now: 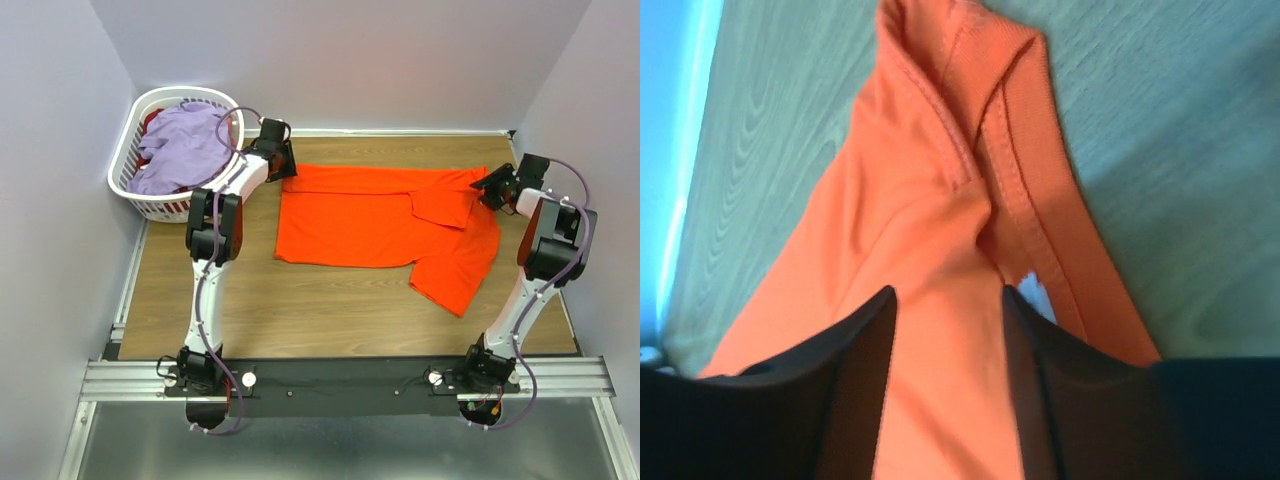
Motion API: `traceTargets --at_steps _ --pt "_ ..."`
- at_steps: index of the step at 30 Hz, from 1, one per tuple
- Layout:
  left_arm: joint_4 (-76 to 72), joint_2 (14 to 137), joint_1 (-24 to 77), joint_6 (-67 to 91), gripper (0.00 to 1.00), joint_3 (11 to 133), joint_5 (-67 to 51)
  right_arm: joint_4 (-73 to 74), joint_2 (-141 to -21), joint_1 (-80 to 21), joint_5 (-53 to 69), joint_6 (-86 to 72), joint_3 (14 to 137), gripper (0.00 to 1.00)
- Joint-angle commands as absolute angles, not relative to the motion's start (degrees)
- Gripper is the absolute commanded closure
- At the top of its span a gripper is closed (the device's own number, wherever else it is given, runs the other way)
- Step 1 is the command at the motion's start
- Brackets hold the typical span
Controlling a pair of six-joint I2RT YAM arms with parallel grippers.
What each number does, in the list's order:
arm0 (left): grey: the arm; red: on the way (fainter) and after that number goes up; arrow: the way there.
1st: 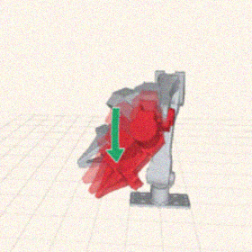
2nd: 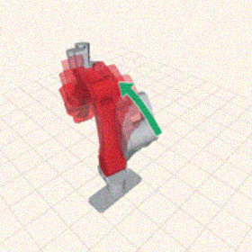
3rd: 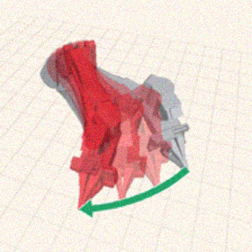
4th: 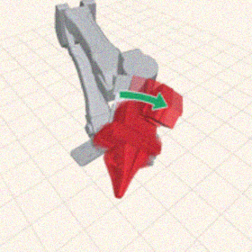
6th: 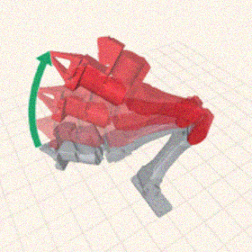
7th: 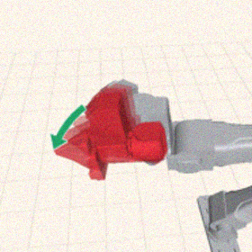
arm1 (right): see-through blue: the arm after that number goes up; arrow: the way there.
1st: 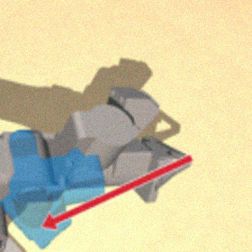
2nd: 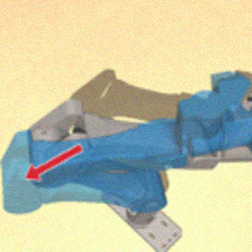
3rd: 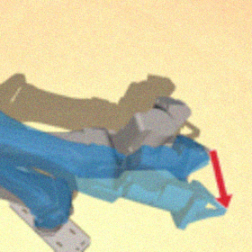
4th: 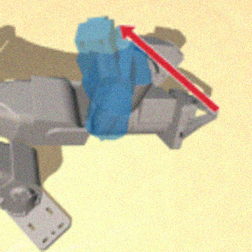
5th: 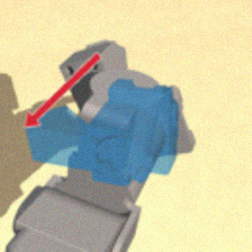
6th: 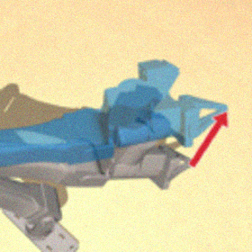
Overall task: Fold and stack the t-shirts
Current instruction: Fold the tshirt
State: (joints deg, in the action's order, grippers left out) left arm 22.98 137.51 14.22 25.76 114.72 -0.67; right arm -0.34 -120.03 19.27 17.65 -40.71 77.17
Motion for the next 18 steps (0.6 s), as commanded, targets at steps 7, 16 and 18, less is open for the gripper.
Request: traceTargets --at_steps 7,16,18 --pt "20.05 105.18 13.89 23.03 0.51 90.57 -1.41 15.89 -95.9 19.78 1.16 -33.05 69.09 0.38" --pt "15.47 75.43 14.06 21.09 0.5 57.68 -1.5 19.25 -83.76 23.2 -2.02 -33.31 49.05 0.38" --pt "15.03 69.98 14.06 21.18 0.41 52.57 -1.58 19.34 -84.11 23.82 -2.37 -32.26 46.94 0.38"
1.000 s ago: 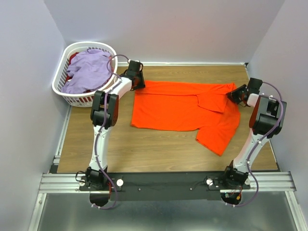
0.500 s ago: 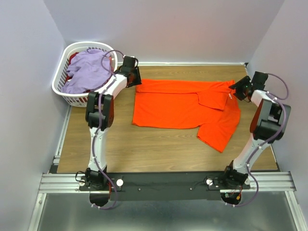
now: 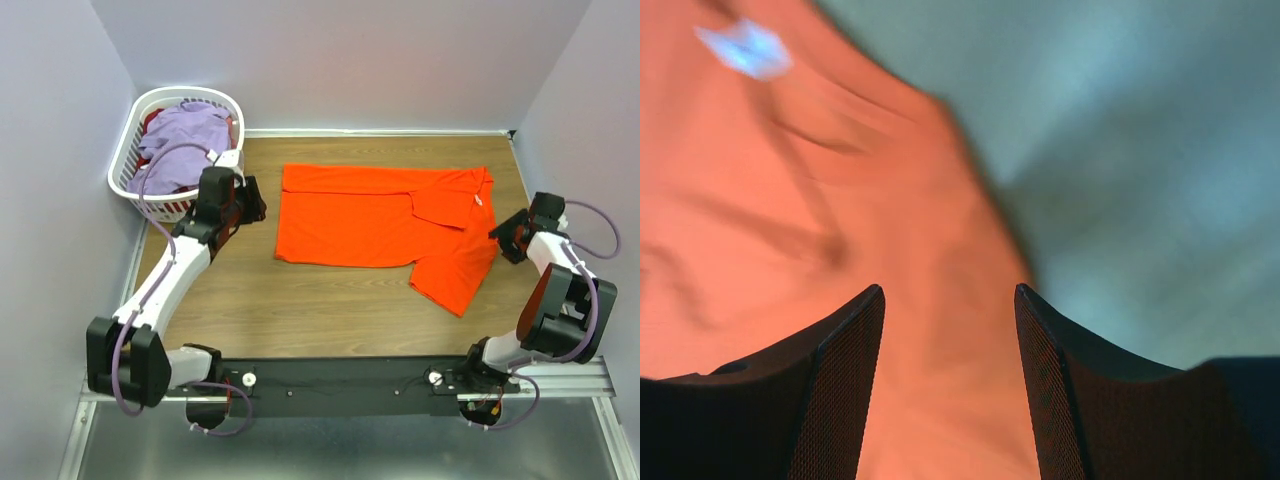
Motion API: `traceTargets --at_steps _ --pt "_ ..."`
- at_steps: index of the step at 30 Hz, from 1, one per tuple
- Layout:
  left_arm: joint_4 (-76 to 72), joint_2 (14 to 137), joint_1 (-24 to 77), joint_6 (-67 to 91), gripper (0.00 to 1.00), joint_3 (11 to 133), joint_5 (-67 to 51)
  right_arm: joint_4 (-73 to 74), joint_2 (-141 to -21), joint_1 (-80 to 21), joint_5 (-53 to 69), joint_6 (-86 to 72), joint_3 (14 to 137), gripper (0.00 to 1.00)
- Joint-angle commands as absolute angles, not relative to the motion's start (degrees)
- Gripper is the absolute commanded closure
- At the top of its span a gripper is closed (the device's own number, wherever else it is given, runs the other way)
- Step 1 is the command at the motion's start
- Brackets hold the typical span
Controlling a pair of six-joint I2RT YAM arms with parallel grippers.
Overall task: Fold and stack the t-shirts
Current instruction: Fold the tshirt
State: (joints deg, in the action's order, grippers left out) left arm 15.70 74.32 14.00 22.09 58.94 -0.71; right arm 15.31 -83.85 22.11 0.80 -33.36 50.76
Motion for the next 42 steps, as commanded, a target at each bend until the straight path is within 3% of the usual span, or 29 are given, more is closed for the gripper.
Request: traceTargets --at_steps 1,7,10,12,20,25,29,32,34,39,42 --pt "14.86 67.52 14.06 21.18 0.4 51.17 -1.84 19.34 -84.29 23.82 -3.42 -31.91 46.59 0.38" --pt "13.8 64.51 13.97 20.92 0.3 44.48 -1.84 15.38 -85.51 24.08 0.0 -30.32 43.24 0.41" --pt "13.36 64.78 13.97 21.09 0.1 42.72 -2.37 14.24 -86.22 24.08 2.11 -29.54 43.07 0.45" --pt "12.84 64.51 13.89 21.01 0.04 41.23 -2.29 13.98 -86.57 24.17 1.41 -29.44 43.15 0.48" --pt "13.1 64.51 13.97 22.23 0.04 39.29 -2.37 13.89 -88.42 24.26 2.46 -30.67 43.07 0.68" --pt "13.62 66.7 13.97 23.2 0.05 39.37 -2.81 13.97 -87.63 24.26 3.17 -32.17 42.1 0.73" --pt "13.8 68.81 14.06 23.55 0.06 39.38 -2.81 14.76 -87.01 24.26 4.13 -33.39 42.1 0.91" --pt "13.71 71.09 14.33 24.52 0.09 39.64 -2.9 15.38 -85.78 24.26 4.57 -34.19 41.49 0.98" --pt "13.71 72.5 15.2 25.22 0.18 40.08 -2.47 15.56 -84.99 24.26 4.66 -33.75 41.05 0.98" --pt "14.24 78.57 19.07 27.51 0.21 42.36 -0.44 15.82 -82.36 24.26 5.62 -33.49 40.08 0.98" --pt "14.67 81.73 21.7 29.7 0.27 44.02 3.59 15.38 -81.48 24.17 6.24 -33.13 39.38 0.99"
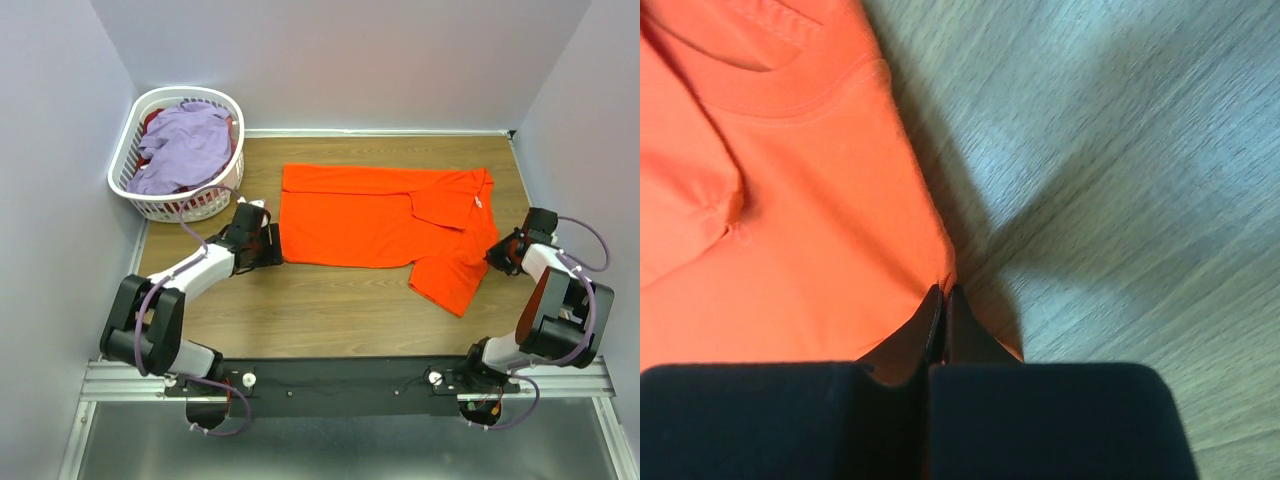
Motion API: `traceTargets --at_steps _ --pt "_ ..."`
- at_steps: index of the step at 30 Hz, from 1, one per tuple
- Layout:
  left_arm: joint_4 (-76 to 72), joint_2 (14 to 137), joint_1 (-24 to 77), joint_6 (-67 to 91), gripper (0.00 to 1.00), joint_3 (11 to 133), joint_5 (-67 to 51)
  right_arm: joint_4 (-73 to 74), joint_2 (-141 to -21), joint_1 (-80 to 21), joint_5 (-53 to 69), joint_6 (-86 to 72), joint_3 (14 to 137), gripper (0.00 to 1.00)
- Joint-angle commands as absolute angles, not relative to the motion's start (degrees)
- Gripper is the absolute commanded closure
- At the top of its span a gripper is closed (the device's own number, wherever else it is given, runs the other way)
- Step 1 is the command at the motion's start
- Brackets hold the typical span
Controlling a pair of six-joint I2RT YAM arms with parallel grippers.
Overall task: Fold and stack the t-shirts
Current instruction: Fold the tshirt
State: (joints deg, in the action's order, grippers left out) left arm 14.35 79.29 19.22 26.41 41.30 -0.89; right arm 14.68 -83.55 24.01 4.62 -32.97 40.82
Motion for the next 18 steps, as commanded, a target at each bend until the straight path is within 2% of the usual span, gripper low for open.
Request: traceTargets --at_steps 1,6,7,8,18 --pt "15.03 83.3 22.23 30.05 0.3 44.73 4.21 15.21 -81.21 24.17 6.41 -33.13 39.2 0.99" --pt "18.01 86.48 23.29 32.6 0.35 48.24 8.78 14.15 -80.51 24.08 7.73 -33.92 38.23 0.99" --pt "18.28 86.92 23.29 33.65 0.42 48.69 9.75 13.98 -80.94 24.08 8.26 -33.93 38.49 0.99" --pt "18.28 87.27 23.29 34.36 0.43 49.04 11.93 13.8 -81.12 24.08 9.13 -34.1 38.5 0.99" --pt "19.95 92.02 25.13 35.86 0.44 52.82 13.27 12.83 -80.86 24.17 11.43 -34.8 38.41 0.99"
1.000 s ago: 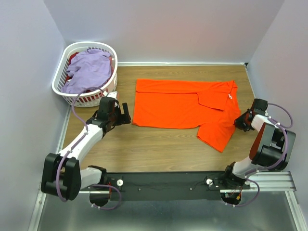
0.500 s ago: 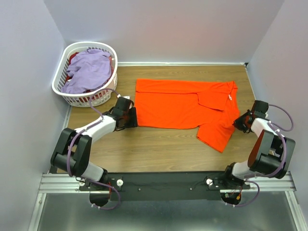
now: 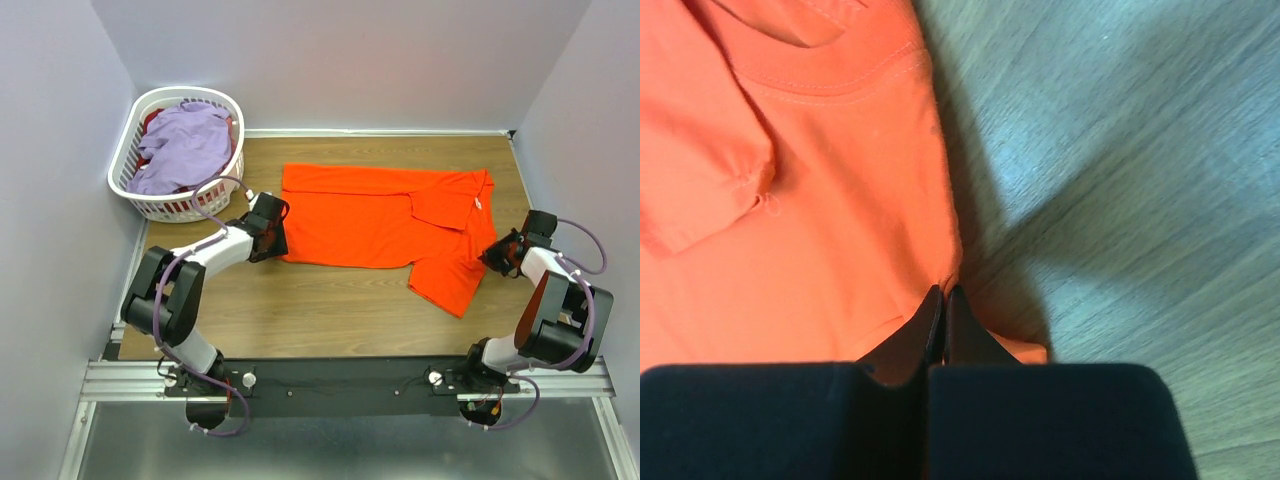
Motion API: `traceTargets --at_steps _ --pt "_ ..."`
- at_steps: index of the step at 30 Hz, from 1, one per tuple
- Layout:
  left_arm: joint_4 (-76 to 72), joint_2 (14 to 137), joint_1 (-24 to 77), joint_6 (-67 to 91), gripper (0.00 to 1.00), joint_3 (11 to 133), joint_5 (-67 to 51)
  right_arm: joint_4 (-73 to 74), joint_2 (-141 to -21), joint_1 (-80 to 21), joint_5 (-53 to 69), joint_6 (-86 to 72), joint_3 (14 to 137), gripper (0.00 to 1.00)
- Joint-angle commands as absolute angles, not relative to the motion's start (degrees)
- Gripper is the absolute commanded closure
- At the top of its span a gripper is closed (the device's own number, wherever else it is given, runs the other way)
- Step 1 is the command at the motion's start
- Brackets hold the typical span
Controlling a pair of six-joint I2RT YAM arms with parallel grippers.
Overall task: Fold and stack the t-shirts
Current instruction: Fold the tshirt
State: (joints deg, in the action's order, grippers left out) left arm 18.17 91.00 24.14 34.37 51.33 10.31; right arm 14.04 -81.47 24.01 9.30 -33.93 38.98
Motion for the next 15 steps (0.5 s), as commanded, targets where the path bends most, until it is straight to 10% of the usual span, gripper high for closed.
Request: traceTargets --at_steps 1,15 --pt "20.21 92.37 25.22 35.95 0.44 53.08 13.36 12.83 -80.6 24.08 11.43 -34.8 38.32 0.99" --pt "21.88 95.89 27.07 35.69 0.48 52.47 16.17 11.95 -79.37 24.08 12.92 -35.33 37.79 0.99"
